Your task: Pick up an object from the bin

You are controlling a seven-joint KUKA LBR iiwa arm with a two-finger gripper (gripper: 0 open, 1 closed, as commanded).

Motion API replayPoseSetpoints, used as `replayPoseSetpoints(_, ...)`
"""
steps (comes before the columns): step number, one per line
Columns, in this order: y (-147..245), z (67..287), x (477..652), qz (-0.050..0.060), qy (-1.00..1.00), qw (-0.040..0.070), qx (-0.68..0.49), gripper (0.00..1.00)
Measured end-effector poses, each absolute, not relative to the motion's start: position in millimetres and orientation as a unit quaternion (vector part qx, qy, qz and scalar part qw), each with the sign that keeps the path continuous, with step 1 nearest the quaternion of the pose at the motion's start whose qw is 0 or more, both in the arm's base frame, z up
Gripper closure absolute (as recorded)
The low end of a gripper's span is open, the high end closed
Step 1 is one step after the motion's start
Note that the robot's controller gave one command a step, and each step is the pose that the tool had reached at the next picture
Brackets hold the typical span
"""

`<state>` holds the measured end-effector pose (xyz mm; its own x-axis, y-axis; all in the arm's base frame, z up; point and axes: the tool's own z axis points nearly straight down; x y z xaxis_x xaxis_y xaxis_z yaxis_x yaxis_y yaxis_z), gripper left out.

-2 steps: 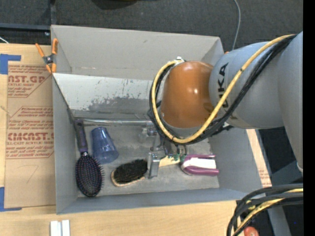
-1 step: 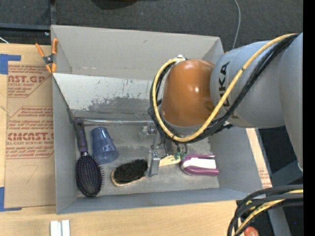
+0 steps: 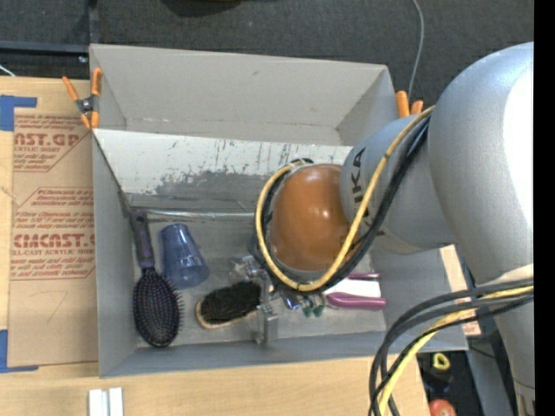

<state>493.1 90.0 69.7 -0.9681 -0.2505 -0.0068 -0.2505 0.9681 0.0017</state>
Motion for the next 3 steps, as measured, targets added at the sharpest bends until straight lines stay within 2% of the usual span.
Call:
replayPoseSetpoints(1,92,119,492.3,0.001,0.986,0.004,-0.164,0.00)
replayPoseSetpoints(2,91,74,493.6,0.002,0.992,0.004,-0.129,0.00)
replayPoseSetpoints(3,83,70,499.3,0.001,0.965,0.007,-0.260,0.00)
